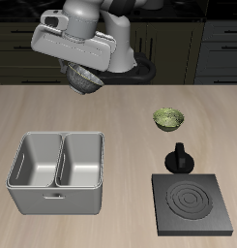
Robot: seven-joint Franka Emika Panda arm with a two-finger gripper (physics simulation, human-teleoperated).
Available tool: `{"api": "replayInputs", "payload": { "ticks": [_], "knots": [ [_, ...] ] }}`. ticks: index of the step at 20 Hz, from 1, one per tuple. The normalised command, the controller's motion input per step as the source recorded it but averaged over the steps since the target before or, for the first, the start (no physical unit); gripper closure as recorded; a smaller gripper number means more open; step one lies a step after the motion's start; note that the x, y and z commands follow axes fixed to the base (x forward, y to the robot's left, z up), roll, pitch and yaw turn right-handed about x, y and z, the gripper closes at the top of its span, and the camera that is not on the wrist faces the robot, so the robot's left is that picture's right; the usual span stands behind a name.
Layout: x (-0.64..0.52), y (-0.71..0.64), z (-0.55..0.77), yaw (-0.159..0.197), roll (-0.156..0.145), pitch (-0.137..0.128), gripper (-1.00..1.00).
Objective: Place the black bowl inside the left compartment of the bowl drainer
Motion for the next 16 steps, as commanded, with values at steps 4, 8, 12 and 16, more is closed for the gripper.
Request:
{"api": "replayInputs", "payload": {
  "ticks": [4,8,12,16],
  "knots": [
    [0.33,-0.21,0.07,-0.015,-0.038,0.007,1.00],
    [0.21,-0.11,-0.01,-0.006,0.005,0.018,1.00],
    [0.22,0.02,0.01,0.021,0.083,-0.005,1.00],
    [0.15,-0.04,-0.02,-0.010,0.030,0.012,1.00]
  ]
}}
